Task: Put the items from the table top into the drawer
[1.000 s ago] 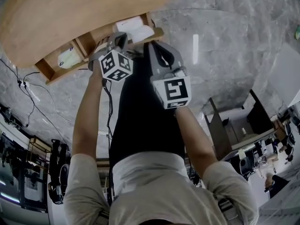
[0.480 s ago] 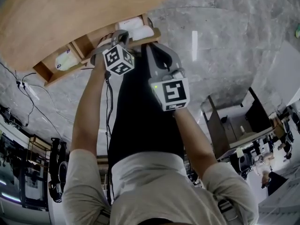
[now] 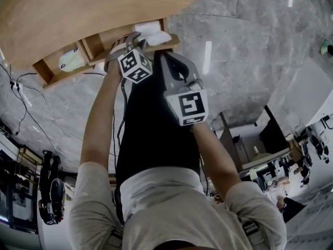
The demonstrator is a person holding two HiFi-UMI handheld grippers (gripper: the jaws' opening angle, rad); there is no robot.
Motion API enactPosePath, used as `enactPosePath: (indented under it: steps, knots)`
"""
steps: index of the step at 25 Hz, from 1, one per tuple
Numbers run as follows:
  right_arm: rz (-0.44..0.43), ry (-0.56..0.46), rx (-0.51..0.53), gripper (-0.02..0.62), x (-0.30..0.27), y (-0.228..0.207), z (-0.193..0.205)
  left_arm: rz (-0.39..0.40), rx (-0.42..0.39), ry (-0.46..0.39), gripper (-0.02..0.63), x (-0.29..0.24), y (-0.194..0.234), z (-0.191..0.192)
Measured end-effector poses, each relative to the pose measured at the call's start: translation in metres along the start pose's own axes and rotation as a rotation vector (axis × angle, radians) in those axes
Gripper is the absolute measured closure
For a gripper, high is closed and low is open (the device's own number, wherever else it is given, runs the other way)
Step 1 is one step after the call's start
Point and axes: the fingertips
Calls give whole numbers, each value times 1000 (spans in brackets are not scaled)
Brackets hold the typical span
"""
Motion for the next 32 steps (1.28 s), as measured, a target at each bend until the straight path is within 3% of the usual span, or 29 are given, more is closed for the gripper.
enactPosePath:
  steps: [6,12,14,16,18,26,29,32]
  knots:
    - [7,-35,83,589,25,13,-27,-30,229,-133,474,84,22,2]
    - [-28,-82,227,589,66,62,-79,-113,401,-324,482,218,26,-2]
    - [-33,-114,247,589,84,76,-96,-136,480,-371,502,260,29,3]
    - [-38,-153,250,589,100,89,-114,-153,531,-408,586,297,32,8]
    - [-37,-193,264,589,119,104,-135,-189,574,-459,586,337,42,9]
    - [-22,-469,353,589,226,172,-234,-422,829,-748,586,520,88,27]
    - [10,-558,445,589,258,207,-263,-478,873,-858,586,578,101,44]
    - [61,-650,463,589,299,224,-283,-549,868,-925,586,630,107,42]
Point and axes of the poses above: the fingertips, and each gripper's own axes: x backward along the fingers, y to its left, z out of its underside, and after that the axes turned 14 degrees about y, right-handed
